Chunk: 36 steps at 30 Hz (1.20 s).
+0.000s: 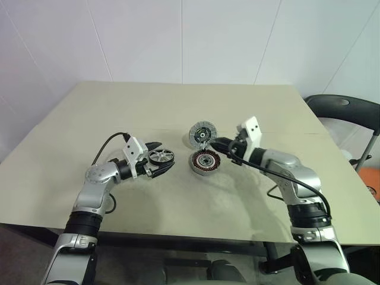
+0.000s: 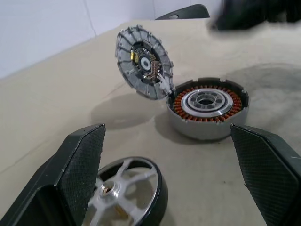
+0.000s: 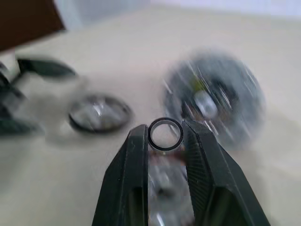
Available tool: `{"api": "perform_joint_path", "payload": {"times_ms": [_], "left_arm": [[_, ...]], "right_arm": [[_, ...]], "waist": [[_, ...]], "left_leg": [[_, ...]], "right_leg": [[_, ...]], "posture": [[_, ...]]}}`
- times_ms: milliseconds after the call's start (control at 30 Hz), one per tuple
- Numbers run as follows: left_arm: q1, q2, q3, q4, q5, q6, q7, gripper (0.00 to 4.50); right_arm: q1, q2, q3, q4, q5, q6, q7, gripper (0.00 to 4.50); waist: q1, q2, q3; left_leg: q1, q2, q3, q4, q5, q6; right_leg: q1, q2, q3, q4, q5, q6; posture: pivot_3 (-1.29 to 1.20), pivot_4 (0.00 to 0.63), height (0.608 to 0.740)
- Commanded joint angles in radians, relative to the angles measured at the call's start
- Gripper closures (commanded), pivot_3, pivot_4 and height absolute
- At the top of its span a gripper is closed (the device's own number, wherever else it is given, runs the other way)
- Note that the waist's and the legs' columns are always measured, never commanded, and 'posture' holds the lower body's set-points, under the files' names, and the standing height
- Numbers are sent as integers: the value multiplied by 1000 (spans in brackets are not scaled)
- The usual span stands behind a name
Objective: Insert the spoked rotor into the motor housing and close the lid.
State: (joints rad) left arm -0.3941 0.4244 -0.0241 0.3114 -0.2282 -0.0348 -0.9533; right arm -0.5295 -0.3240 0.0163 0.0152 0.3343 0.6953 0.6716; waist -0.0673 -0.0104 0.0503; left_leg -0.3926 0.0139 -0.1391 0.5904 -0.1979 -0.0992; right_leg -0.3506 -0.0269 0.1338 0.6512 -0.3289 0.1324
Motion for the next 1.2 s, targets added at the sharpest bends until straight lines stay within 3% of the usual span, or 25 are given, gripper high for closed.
{"api": "perform_joint_path", "payload": {"times_ms": [33,200,1200], "left_arm": [[-10,-11,-5,-29,-1,-9,12,0],[-5,-14,-5,-33,4,-10,16,0],[7,-2,1,-43,2,-12,33,0]], "right_arm": [[-51,75,86,87,-80,45,-122,3802],[-79,121,129,197,-156,27,-207,3802],[-89,19,195,209,-210,112,-95,3802]], "waist": [[-2,0,0],[1,0,0],[-3,1,0]], "left_leg": [[0,0,0,0,0,0],[0,0,0,1,0,0],[0,0,0,0,0,0]], "right_leg": [[0,0,0,0,0,0],[0,0,0,0,0,0],[-1,0,0,1,0,0]], "posture": [[0,0,740],[0,0,740],[0,0,740]]}}
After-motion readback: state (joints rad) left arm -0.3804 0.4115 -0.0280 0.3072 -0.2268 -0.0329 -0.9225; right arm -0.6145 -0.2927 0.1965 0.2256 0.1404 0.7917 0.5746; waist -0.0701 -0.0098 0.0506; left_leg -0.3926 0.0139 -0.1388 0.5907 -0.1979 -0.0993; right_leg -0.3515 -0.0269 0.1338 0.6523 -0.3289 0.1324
